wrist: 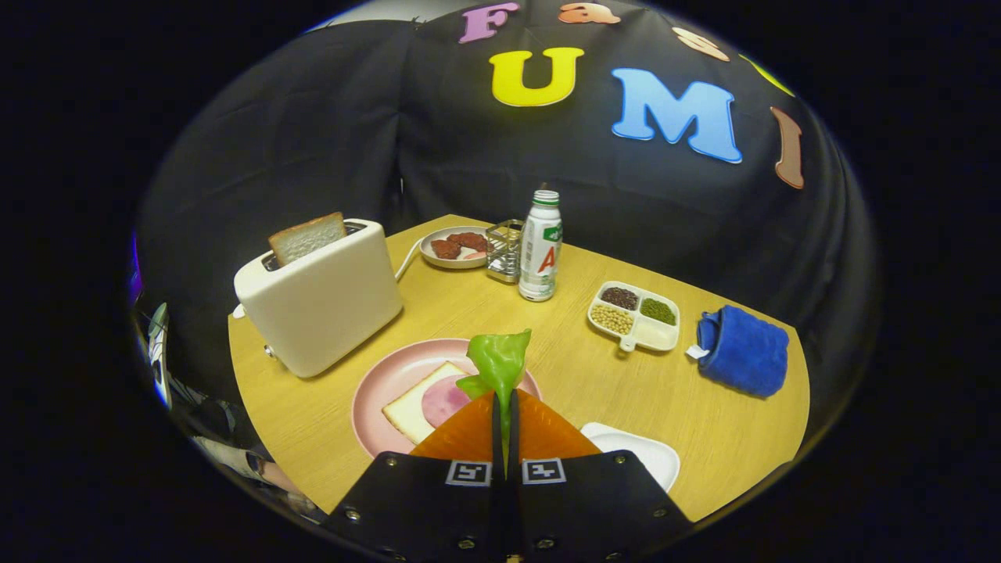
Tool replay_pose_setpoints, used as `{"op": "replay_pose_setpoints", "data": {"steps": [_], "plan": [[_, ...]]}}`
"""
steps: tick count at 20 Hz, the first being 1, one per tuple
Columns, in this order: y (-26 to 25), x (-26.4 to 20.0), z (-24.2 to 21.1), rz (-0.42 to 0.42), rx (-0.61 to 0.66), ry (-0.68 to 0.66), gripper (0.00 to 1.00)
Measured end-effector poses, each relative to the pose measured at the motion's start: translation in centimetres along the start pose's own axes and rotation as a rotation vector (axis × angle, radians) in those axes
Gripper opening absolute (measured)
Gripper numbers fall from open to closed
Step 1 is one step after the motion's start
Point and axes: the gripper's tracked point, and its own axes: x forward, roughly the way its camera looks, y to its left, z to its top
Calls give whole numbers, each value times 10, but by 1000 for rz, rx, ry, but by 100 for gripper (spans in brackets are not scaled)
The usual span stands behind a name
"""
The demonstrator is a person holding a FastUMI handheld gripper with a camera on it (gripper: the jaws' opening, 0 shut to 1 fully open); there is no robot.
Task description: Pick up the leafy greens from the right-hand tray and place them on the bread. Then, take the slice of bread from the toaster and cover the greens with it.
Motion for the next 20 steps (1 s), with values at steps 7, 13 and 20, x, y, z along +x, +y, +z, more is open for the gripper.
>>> {"op": "replay_pose_setpoints", "data": {"steps": [7,13,20], "plan": [[45,41,-17,67,-52,88,0],[45,46,-15,35,-67,93,20],[43,42,-2,14,-82,50,64]]}}
